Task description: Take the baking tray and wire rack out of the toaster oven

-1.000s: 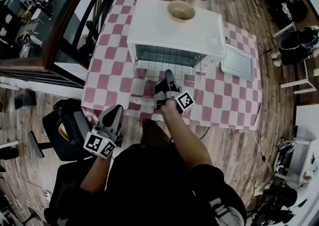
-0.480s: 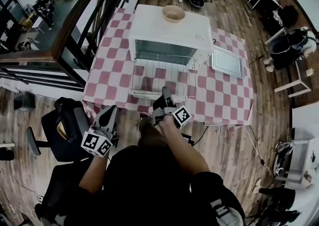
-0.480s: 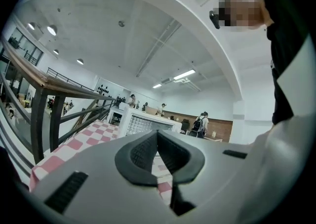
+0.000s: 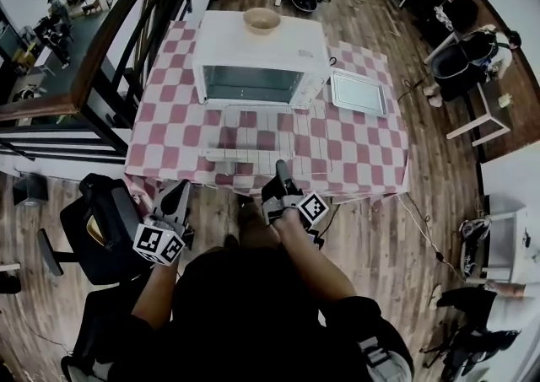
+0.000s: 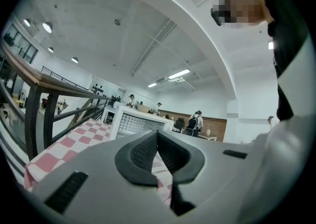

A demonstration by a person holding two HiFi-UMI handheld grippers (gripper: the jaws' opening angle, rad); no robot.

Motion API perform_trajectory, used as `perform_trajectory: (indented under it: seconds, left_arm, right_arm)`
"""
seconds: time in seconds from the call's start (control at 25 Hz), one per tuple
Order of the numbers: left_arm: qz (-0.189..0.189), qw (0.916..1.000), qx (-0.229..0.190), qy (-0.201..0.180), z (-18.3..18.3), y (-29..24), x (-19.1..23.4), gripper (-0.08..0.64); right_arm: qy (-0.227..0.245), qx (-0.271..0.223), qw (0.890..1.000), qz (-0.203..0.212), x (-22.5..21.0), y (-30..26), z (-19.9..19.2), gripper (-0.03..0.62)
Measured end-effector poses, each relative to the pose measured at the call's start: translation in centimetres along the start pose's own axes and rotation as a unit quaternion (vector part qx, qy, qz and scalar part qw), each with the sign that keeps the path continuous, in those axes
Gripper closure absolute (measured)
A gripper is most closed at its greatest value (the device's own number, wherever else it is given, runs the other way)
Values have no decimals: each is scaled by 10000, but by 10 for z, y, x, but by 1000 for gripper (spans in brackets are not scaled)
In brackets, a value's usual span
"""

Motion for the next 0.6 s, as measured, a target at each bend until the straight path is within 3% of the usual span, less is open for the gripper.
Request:
perform_trajectory:
  seconds: [0.16, 0.6]
  left_arm:
    - [-109, 9993, 167, -328, -4, -25, -15, 566]
    - [-550, 9963, 417, -521, -24, -130, -86, 566]
  right_arm:
    - [29, -275, 9996, 6, 3, 26, 36, 589]
    - [92, -1021, 9947, -59, -6, 88, 168, 589]
Point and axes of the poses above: the fingertips, and each gripper's own axes: y backward along the fingers, x to its left, z out of its top, the point moved 4 cm from there along y, backward along the fingers, and after that the axes turned 3 degrees about -z, right-handed, at the moved point
